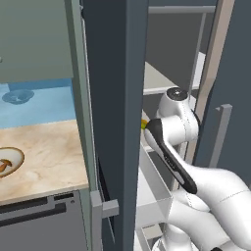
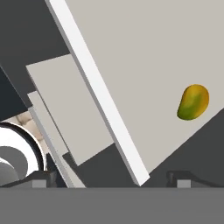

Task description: Take the garlic, mango, and mushroom from the freezer and place them in the bowl on the counter.

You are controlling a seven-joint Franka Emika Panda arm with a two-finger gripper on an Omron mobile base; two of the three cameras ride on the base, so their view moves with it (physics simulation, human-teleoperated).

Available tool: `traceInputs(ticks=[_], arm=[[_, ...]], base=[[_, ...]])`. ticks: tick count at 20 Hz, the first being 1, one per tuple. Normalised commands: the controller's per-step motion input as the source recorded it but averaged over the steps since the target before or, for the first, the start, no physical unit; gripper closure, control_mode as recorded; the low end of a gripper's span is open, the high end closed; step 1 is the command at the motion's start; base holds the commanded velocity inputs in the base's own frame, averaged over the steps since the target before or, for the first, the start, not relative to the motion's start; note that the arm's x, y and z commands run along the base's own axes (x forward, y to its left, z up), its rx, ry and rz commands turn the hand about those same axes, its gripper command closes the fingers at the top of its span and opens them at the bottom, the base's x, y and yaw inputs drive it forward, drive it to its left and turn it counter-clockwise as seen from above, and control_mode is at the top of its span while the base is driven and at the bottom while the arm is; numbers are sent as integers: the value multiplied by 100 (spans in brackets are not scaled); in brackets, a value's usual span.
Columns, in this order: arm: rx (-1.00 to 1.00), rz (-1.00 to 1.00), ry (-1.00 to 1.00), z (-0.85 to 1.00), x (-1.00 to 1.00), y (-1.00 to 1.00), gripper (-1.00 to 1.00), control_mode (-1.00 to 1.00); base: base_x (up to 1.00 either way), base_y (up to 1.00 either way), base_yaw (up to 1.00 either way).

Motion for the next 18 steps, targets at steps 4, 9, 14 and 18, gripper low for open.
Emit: traceInputs(ticks=[4, 9, 14, 18], arm=[[-3, 0, 0, -4, 18, 3, -100, -100], [0, 0, 0, -11, 14, 0, -100, -100], [-3, 0, -7, -13, 2, 0, -100, -100], [-6, 0, -11, -5, 0, 0, -100, -100]], base=[[0, 0, 0], [0, 0, 0], [0, 0, 0], [0, 0, 0]])
